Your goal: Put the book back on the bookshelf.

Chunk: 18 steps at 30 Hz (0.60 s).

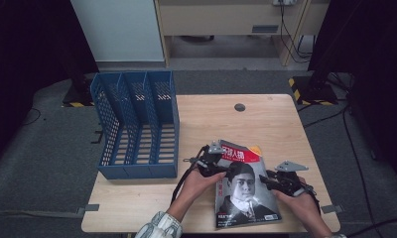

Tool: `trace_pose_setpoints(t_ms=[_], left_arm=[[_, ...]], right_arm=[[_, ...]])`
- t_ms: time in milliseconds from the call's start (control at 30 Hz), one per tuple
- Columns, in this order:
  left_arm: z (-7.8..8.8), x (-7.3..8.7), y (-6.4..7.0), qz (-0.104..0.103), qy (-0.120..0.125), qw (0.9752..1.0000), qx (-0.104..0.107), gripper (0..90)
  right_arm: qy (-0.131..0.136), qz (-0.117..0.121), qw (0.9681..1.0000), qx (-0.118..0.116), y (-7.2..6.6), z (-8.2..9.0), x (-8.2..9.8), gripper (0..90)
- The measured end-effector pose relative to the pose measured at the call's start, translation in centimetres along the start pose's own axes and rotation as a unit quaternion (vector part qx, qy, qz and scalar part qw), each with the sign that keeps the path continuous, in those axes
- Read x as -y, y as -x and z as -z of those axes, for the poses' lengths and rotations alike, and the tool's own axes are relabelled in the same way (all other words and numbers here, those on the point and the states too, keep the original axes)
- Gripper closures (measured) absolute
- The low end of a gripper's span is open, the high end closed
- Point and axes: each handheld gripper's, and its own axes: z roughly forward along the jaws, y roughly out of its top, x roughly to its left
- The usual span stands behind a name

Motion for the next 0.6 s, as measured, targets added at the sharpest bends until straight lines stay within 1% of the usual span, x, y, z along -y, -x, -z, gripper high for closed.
trace_pose_setpoints(t_ms=[67,167,267,333,500,567,600], left_arm=[[-0.4,-0.3,0.0,-0.008,-0.004,1.0,-0.004,43.2],[-1.1,-0.8,-0.2,-0.007,-0.007,0.9999,-0.003,41.1],[-1.4,-1.3,-0.5,-0.012,-0.007,0.9999,-0.003,42.8],[-1.7,-1.5,-0.7,-0.005,0.0,1.0,0.0,43.5],[-2.2,-1.7,-0.8,-0.005,0.001,1.0,0.002,44.0],[-2.4,-1.8,-0.8,-0.014,-0.006,0.9999,0.001,45.2],[-2.5,-1.8,-0.8,-0.01,-0.004,0.9999,0.002,45.2]], right_arm=[[0.001,-0.001,1.0,-0.001,0.0,0.0,0.0,59.3],[0.002,-0.001,1.0,-0.001,0.0,0.0,0.0,59.0],[0.005,-0.007,1.0,-0.003,0.1,-0.1,0.1,58.8],[0.006,-0.01,0.9999,-0.005,0.1,-0.1,0.1,58.7],[0.009,-0.007,0.9999,-0.005,0.2,-0.1,0.2,58.7],[0.009,-0.007,0.9999,-0.006,0.2,-0.1,0.2,58.6],[0.009,-0.007,0.9999,-0.007,0.2,-0.1,0.2,58.6]])
